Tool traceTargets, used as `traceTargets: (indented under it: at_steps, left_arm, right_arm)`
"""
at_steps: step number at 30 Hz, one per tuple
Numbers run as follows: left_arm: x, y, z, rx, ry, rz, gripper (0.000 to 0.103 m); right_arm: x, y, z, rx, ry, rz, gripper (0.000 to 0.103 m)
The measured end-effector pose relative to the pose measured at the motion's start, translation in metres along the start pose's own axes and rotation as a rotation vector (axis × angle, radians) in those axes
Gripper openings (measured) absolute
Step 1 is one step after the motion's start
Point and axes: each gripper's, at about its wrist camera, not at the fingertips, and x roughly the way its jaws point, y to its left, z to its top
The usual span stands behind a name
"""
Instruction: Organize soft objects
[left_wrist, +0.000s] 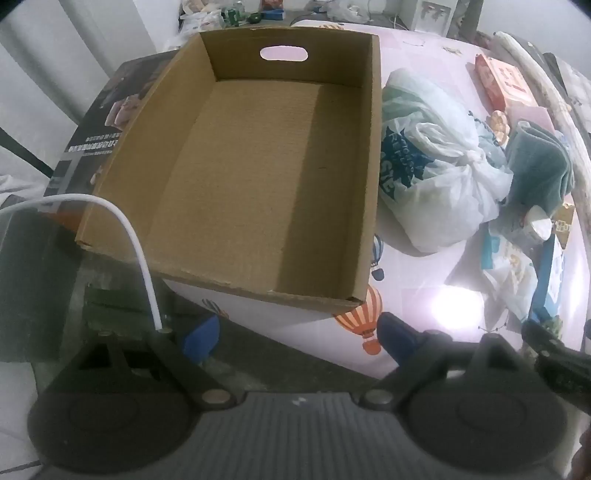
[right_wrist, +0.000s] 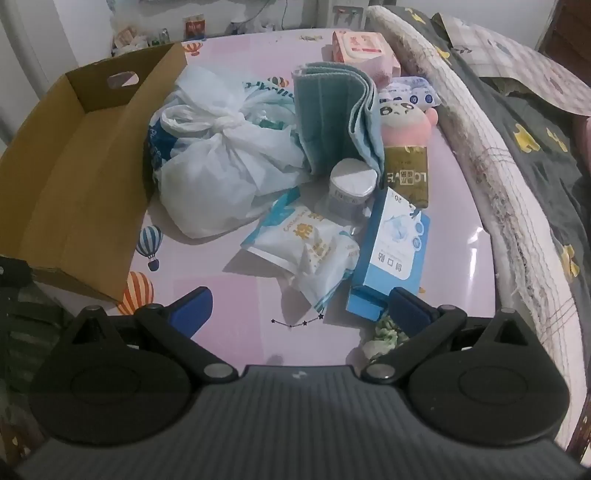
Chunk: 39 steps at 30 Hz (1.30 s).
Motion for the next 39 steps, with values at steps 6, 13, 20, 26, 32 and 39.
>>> traceTargets:
  at_steps: [6, 13, 20, 26, 32, 39]
  left_arm:
    - [-0.002, -0.002, 0.000, 0.001, 0.000, 0.001, 0.093]
    - [-0.001, -0.004, 0.002, 0.009, 0.000, 0.006, 0.093]
    - [-0.002, -0.004, 0.002, 0.012, -0.002, 0.016, 0.093]
    - [-0.002, -0.003, 0.001, 0.009, -0.002, 0.019, 0.093]
    - [-0.004, -0.005, -0.001, 0.011, -0.008, 0.019, 0.093]
    - [-0.007, -0.008, -0.004, 0.014, -0.015, 0.022, 0.093]
  right_arm:
    - [-0.001, -0.003, -0.002, -0.001, 0.001, 0.014, 0.102]
    - [0.001, 0.000, 0.007, -0.025, 0.005, 0.002, 0.102]
    - [0.001, 0.003, 0.009, -0.039, -0.005, 0.013, 0.102]
    - [0.001, 0.004, 0.007, -0.039, 0.001, 0.023, 0.102]
    - [0.001, 0.003, 0.008, -0.037, 0.001, 0.025, 0.102]
    - [-0.002, 0.002, 0.005, -0.030, -0.003, 0.031, 0.102]
